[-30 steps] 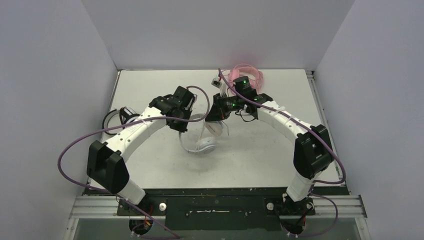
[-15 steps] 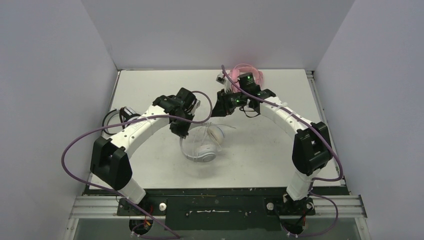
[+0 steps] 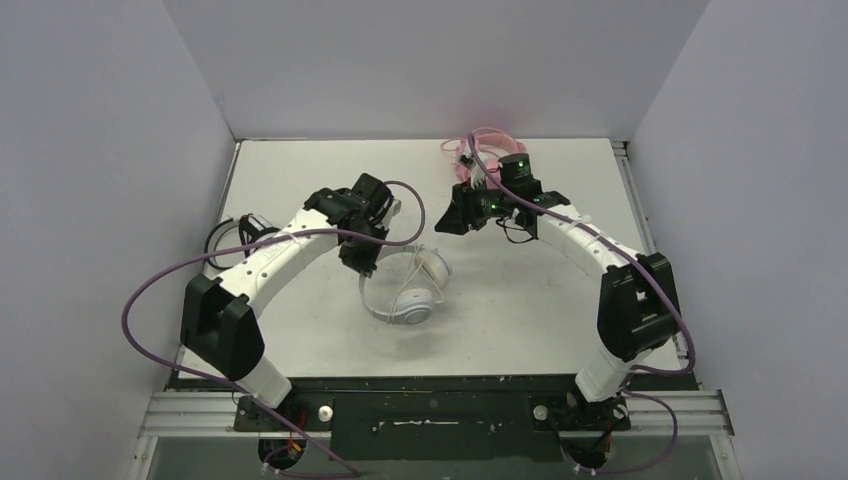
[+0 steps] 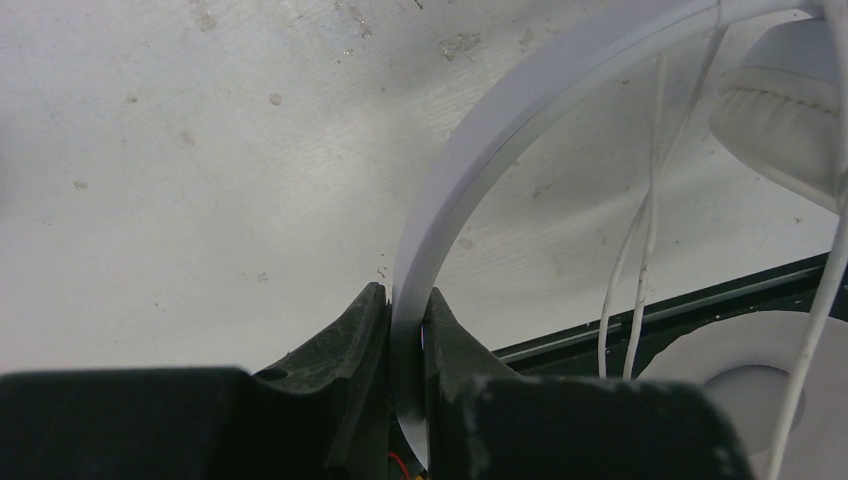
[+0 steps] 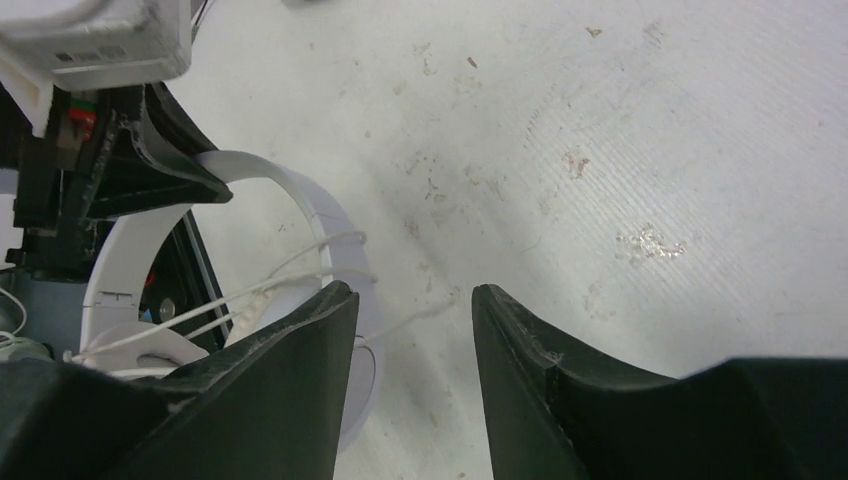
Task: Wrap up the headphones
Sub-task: Wrap the headphones cable around the headphones.
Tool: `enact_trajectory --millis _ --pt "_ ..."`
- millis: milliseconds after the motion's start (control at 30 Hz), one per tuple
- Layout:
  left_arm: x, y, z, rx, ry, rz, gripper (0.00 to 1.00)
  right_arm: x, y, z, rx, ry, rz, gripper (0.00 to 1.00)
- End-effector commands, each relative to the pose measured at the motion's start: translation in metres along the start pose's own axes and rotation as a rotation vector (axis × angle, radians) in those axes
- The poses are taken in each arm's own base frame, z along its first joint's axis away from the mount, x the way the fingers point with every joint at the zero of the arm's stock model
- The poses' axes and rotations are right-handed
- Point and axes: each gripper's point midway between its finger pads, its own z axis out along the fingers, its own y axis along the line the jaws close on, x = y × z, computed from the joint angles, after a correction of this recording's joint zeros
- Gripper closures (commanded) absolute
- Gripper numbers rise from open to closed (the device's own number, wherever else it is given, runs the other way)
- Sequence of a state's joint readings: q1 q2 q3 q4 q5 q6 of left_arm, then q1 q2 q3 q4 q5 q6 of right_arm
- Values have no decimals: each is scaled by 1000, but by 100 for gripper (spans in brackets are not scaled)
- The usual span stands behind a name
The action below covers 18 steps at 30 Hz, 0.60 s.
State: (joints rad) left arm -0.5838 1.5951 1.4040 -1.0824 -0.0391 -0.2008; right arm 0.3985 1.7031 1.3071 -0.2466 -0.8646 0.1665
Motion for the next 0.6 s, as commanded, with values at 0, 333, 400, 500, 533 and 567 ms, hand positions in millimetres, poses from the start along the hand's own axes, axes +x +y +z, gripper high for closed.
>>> enact_trajectory --millis 0,333,400,500,533,567 --pt "-18 -13 -30 73 -97 2 100 -33 13 -24 28 -169 -107 52" --pt "-27 -18 -52 122 -142 -17 100 4 -9 -48 194 -333 -160 49" --pt "-28 -21 -57 139 -150 -19 100 11 -10 -51 201 -371 -175 46" --pt "-29 -23 -63 150 -165 -18 100 18 -6 -56 193 -436 -226 40" --pt "-29 -23 -65 152 -167 -15 100 21 -4 -59 193 -456 -248 38" --pt "-29 -22 -68 151 -169 -14 100 25 -2 -62 193 -472 -272 36"
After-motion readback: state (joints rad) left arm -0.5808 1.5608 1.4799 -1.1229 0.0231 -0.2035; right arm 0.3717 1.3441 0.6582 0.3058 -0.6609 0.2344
